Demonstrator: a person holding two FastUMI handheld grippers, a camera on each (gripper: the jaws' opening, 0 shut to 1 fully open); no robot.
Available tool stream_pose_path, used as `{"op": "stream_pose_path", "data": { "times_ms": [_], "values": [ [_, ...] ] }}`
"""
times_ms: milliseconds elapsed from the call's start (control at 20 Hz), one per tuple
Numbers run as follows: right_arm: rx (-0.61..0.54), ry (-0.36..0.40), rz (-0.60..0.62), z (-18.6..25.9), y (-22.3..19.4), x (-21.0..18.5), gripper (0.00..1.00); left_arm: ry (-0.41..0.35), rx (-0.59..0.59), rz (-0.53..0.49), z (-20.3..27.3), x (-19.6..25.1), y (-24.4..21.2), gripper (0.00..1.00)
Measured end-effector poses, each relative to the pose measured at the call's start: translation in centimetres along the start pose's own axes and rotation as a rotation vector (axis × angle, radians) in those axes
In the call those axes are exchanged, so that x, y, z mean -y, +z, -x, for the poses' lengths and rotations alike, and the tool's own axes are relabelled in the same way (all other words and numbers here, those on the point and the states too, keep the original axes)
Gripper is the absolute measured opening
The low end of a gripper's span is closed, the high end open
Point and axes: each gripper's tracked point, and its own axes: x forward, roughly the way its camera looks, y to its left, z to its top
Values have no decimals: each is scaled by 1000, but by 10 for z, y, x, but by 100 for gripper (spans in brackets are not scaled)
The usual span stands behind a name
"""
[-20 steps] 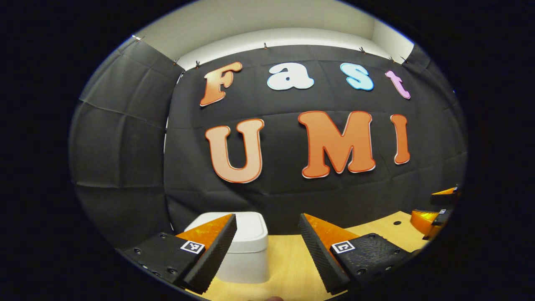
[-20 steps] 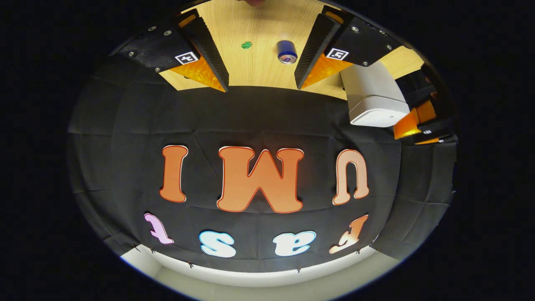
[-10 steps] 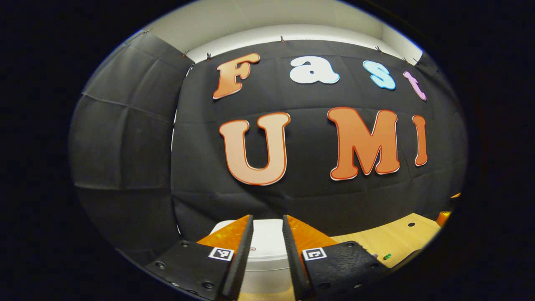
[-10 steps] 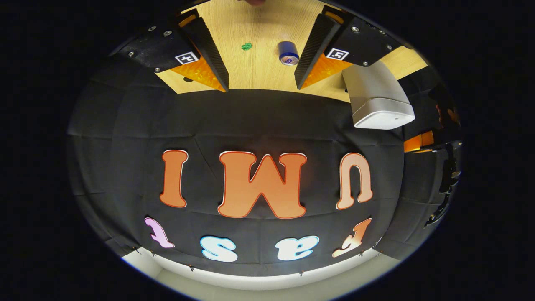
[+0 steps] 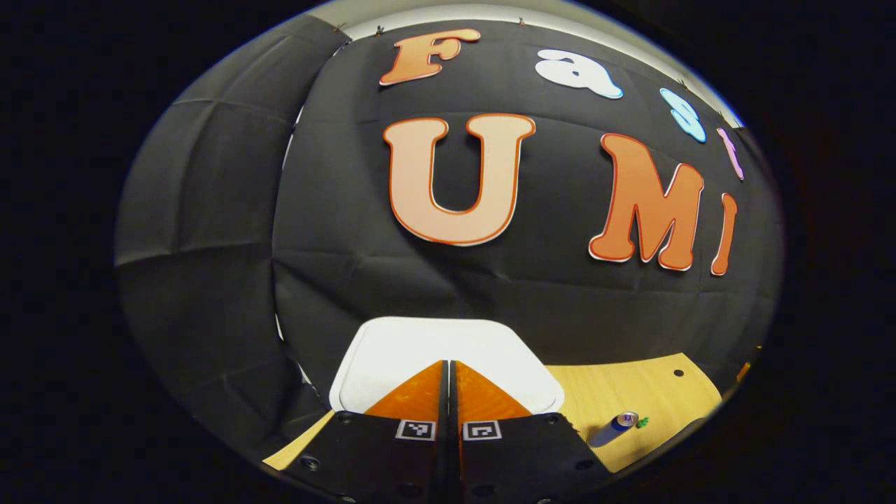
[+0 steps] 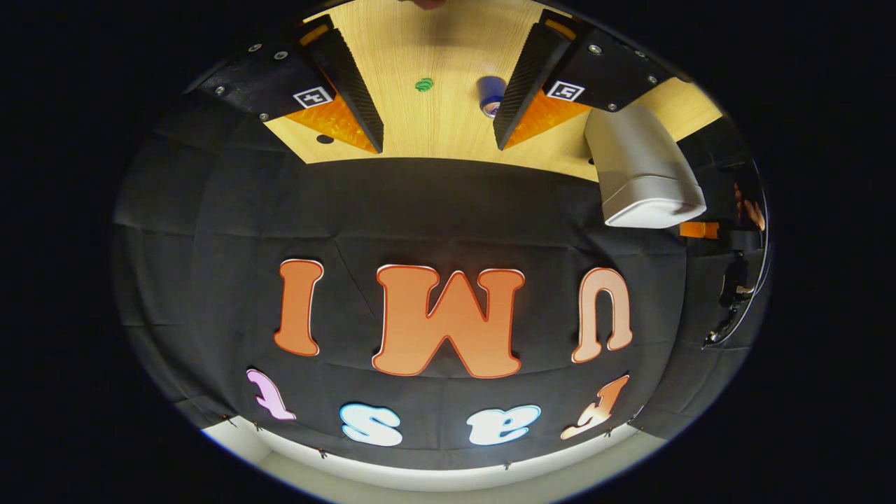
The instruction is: Press the lid of the desktop garbage bin to open it, pick up the crumpled paper on the desktop and throw it into the bin, then pick up the pop can on the desktop and drop it into the bin, and finally close the garbage bin lid.
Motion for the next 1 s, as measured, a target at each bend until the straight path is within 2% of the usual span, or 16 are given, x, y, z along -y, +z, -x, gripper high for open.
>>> {"op": "stream_pose_path", "data": {
  "times_ms": [100,250,300,500,550,650,700,800,850,1000],
  "values": [
    [-15,-2,-4,-2,-5,1,95,-31,-25,23,-2,9,-7,0],
    [-27,4,-6,-4,-9,-1,95,-8,-45,-17,-9,9,-11,0],
    [-30,7,-3,-4,-10,-2,94,-2,-86,-39,-8,8,-18,0],
    [-44,24,1,-6,-16,-7,94,35,-89,-12,-10,8,-16,0],
    [-52,30,-2,-7,-18,-8,95,46,-97,-32,-8,8,-14,0],
    [-47,35,-13,-9,-18,-6,95,86,-36,-62,4,5,5,0],
    [-52,38,-15,-13,-23,-6,95,97,55,-65,14,7,28,0],
    [-83,33,-18,-21,-37,-1,95,71,206,-74,38,28,72,17],
    [-98,26,-15,-25,-45,2,95,55,233,-87,56,39,81,36],
    [-132,6,8,-43,-70,14,95,-5,270,-100,92,72,81,65]
  ]
}}
